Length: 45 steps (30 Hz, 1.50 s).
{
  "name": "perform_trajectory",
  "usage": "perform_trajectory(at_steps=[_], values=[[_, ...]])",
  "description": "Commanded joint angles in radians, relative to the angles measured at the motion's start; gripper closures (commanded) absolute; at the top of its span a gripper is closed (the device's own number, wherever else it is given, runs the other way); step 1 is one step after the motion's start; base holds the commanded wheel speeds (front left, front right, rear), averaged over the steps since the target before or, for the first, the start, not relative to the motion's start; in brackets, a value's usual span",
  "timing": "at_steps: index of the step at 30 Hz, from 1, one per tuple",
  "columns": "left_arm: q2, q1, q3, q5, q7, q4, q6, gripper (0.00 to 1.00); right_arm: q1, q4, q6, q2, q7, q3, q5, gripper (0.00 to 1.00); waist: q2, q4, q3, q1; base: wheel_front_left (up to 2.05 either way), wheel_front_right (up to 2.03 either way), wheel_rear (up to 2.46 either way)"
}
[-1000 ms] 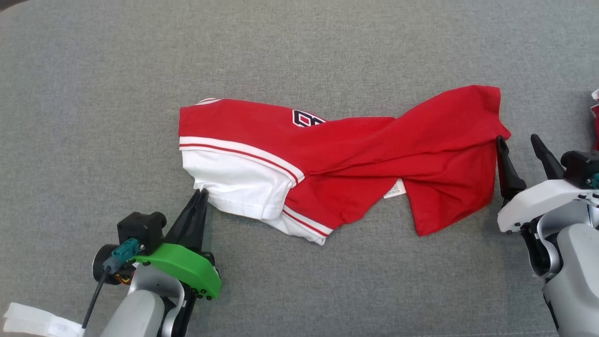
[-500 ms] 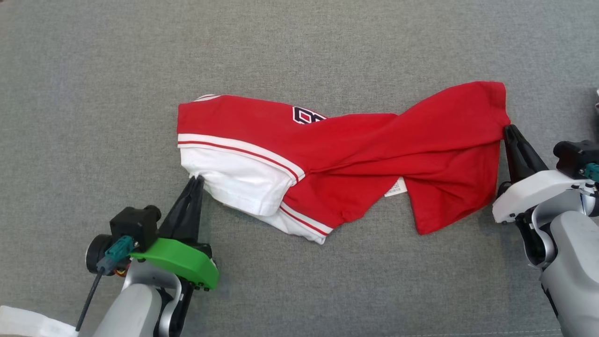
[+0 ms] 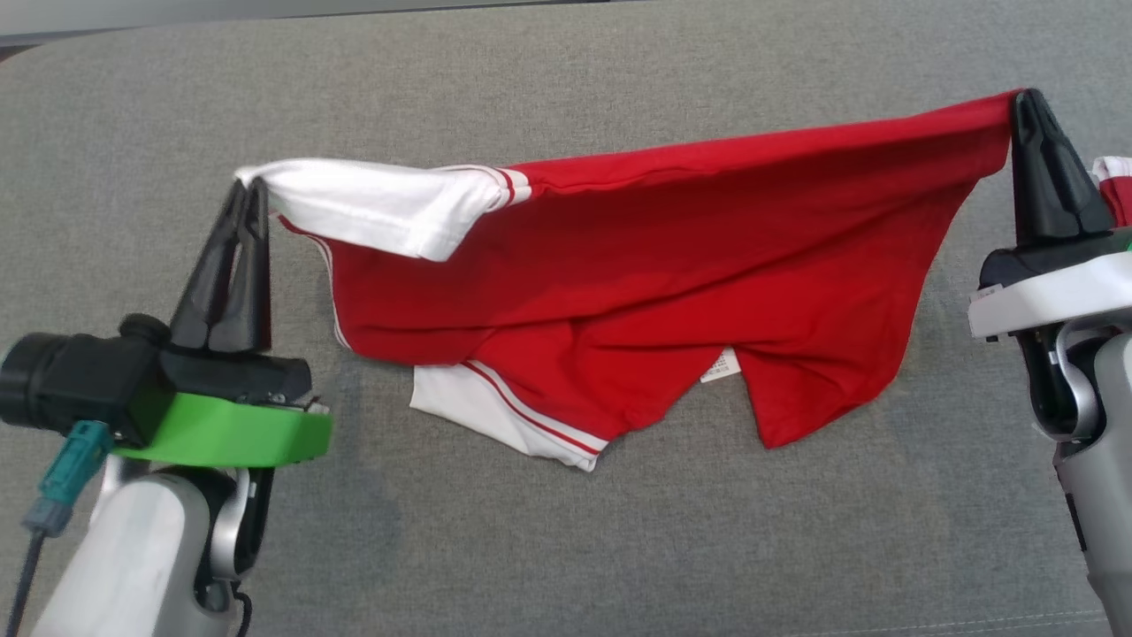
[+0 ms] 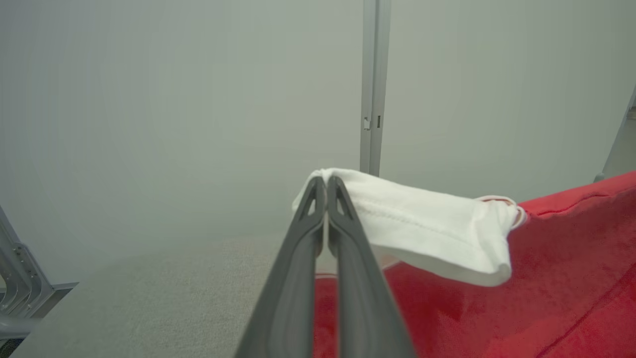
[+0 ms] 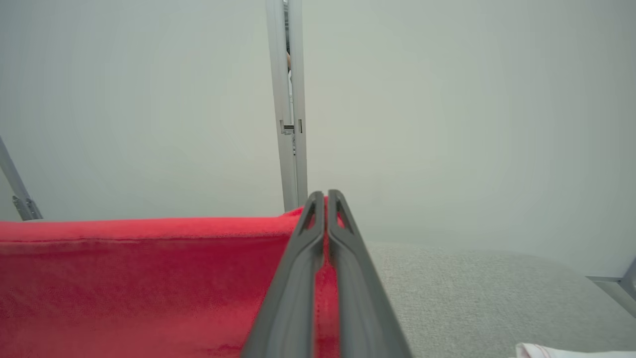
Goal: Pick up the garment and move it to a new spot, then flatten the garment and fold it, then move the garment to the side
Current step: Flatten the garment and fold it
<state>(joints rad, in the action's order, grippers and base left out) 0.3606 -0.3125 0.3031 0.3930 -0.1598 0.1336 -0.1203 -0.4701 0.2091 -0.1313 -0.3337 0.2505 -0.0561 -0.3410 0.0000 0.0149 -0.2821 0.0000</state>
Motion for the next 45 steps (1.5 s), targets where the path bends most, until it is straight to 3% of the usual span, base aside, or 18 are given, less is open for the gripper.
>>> perform_trajectory(at_steps=[1,12,19,26,33,45], values=[[0.015,-0.025,-0.011,-0.010,0.004,0.026,-0.010,1.00,0.008,-0.033,0.001,0.003,-0.008,0.014,0.017,1.00,0.0000,-0.011,0.021,0.0000,0.00,0.00,0.00],[0.078,-0.196,-0.065,-0.074,0.054,0.233,-0.036,1.00,0.024,-0.384,0.001,0.021,-0.134,0.124,0.096,1.00,0.0000,-0.027,0.094,0.0000,0.00,0.00,0.00],[0.082,-0.231,-0.065,-0.078,0.096,0.290,-0.050,1.00,0.065,-0.452,0.001,0.054,-0.202,0.147,0.091,1.00,0.0000,-0.044,0.123,0.0000,0.00,0.00,0.00],[0.068,-0.260,-0.047,-0.061,0.097,0.270,-0.034,1.00,0.067,-0.418,0.001,0.067,-0.214,0.150,0.073,1.00,0.0000,-0.046,0.111,0.0000,0.00,0.00,0.00],[0.043,-0.368,-0.044,-0.015,0.076,0.160,0.008,1.00,-0.032,-0.313,0.001,0.064,-0.177,0.130,0.055,1.00,0.0000,-0.051,0.056,0.0000,0.00,0.00,0.00],[-0.012,-0.726,-0.025,0.012,-0.006,-0.193,0.112,1.00,-0.427,0.010,0.001,0.076,-0.091,0.032,0.018,1.00,0.0000,-0.050,-0.061,0.0000,0.00,0.00,0.00]])
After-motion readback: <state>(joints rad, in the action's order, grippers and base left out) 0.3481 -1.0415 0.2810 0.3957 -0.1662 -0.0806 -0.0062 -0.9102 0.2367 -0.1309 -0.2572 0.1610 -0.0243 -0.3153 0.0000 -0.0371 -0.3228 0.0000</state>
